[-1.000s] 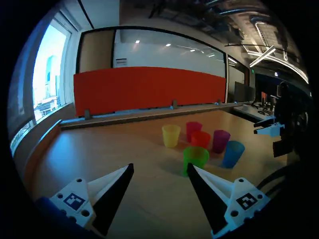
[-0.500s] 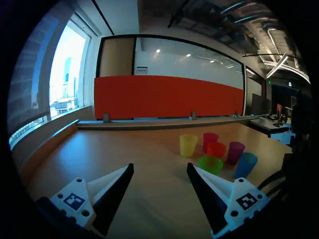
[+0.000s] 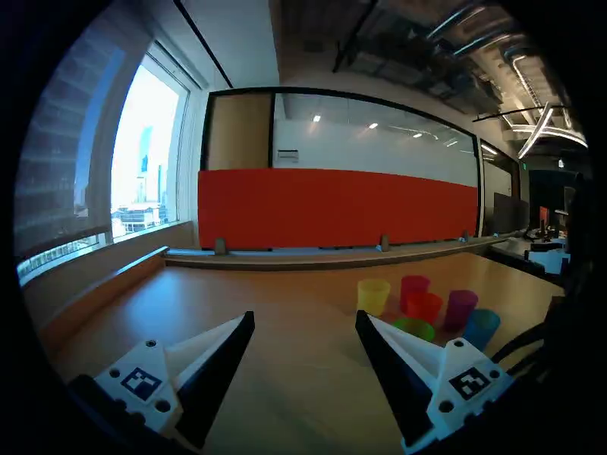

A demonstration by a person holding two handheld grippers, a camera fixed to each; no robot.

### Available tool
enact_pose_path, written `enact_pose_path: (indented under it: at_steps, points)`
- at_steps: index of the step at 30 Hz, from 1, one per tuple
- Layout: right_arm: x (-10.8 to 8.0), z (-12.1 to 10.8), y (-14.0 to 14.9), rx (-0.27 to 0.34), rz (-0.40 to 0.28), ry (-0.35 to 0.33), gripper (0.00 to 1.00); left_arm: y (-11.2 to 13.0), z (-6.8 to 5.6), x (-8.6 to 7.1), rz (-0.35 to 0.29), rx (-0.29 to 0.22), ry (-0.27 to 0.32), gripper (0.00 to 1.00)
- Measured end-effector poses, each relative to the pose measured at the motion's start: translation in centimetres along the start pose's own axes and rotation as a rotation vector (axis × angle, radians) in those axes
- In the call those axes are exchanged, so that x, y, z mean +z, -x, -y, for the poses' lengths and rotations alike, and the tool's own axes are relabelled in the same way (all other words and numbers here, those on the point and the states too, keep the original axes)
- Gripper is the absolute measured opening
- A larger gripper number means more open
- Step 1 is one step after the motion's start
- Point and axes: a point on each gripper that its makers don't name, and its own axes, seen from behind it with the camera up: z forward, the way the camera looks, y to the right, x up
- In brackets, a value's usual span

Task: Pour water

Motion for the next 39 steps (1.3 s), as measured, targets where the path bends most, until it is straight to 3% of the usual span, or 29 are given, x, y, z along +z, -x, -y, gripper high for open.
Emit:
enact_pose_path:
  at_steps: [9,18,33,39]
  points:
    - [0.0,-0.6,-1.7,0.019,-0.059,0.038,0.99,-2.4,0.5,-0.3,-0.1,0.028,-0.054,0.99]
    - [0.4,-0.5,-2.0,0.025,-0.07,0.052,0.99,-2.4,1.3,-0.2,-0.144,0.067,-0.113,0.99]
    - [0.5,-1.4,-1.7,0.008,-0.063,0.1,0.99,0.4,2.3,1.3,-0.172,0.034,-0.144,0.99]
    - [0.6,-1.8,-1.6,0.007,-0.057,0.115,0.99,1.8,2.4,1.9,-0.153,0.032,-0.147,0.99]
